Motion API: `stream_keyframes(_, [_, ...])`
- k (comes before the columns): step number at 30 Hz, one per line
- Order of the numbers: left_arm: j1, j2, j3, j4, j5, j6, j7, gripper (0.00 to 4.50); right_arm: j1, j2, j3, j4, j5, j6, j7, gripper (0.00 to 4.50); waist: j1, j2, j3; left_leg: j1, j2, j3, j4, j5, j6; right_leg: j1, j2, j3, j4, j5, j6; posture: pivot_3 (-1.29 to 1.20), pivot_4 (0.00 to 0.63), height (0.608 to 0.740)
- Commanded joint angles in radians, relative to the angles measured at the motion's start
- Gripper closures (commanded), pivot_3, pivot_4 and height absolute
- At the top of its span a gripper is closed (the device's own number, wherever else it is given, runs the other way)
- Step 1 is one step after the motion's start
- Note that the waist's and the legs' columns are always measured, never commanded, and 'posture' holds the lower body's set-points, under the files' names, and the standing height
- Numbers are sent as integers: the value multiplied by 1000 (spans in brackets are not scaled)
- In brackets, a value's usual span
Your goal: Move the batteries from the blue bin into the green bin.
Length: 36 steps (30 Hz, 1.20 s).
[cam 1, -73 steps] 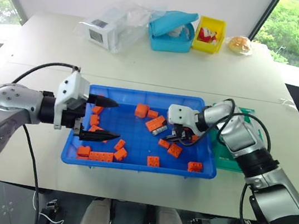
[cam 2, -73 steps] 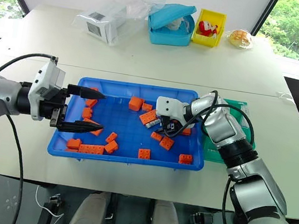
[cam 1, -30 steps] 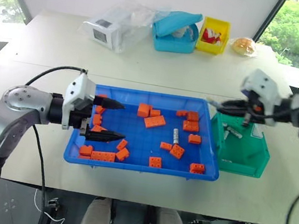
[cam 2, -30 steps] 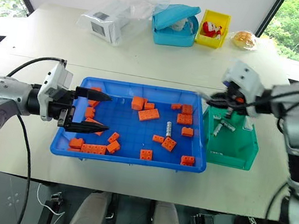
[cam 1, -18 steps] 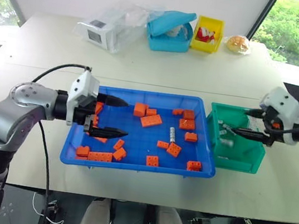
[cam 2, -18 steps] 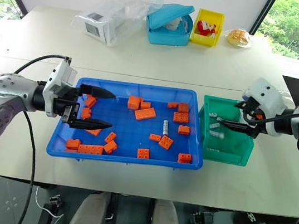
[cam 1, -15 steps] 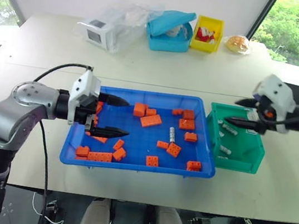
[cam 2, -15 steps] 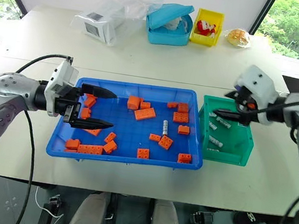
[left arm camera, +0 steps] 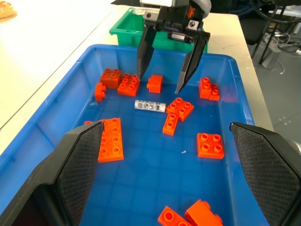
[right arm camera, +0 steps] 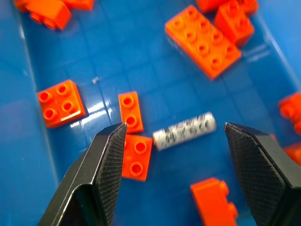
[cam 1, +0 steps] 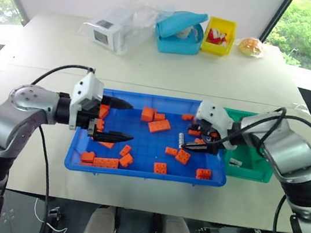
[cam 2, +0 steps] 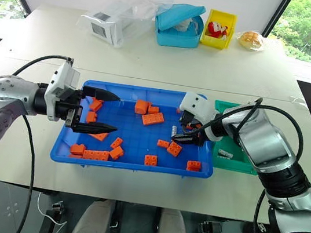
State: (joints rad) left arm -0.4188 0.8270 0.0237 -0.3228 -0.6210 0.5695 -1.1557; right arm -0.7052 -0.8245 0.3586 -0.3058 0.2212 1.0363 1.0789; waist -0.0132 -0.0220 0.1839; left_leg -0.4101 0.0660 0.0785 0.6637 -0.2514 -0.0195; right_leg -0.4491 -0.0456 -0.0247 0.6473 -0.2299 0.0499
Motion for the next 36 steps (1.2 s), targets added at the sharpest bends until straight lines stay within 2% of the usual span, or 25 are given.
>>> stream_keyframes(1, [9, 16, 37, -49, -20, 14, 17, 0, -21, 30, 16, 19, -6, 27, -45, 1112, -2, 0, 0, 0, 0, 0, 0, 0, 0, 0, 0, 0, 0, 0, 0, 0, 150, 736])
stream_keyframes(12, [-5, 3, 31, -60, -21, 30, 42, 0, -75, 79, 120, 130, -46, -18, -56, 1112, 0, 0, 0, 0, 0, 0, 0, 0, 0, 0, 0, 0, 0, 0, 1, 0, 150, 736])
stream_keyframes(22, [-2, 5, 35, -56, -20, 21, 41, 0, -83, 115, 173, 238, -118, -138, -52, 1112, 0, 0, 0, 0, 0, 0, 0, 0, 0, 0, 0, 0, 0, 1, 1, 0, 150, 736])
stream_keyframes(25, [-6, 2, 32, -52, -18, 18, 41, 0, -73, 125, 173, 232, -123, -154, -47, 2016, 0, 0, 0, 0, 0, 0, 0, 0, 0, 0, 0, 0, 0, 1, 1, 0, 150, 736])
stream_keyframes(30, [-5, 2, 31, -46, -14, 8, 35, 0, -60, 122, 167, 196, -121, -163, -29, 4483, 0, 0, 0, 0, 0, 0, 0, 0, 0, 0, 0, 0, 0, 1, 1, 0, 150, 736])
stream_keyframes(36, [-7, -1, 25, -33, -6, -6, 25, 0, -55, 95, 122, 146, -101, -146, -9, 4483, 1, 0, 0, 0, 0, 0, 0, 0, 0, 0, 0, 0, 0, 1, 1, 0, 150, 736])
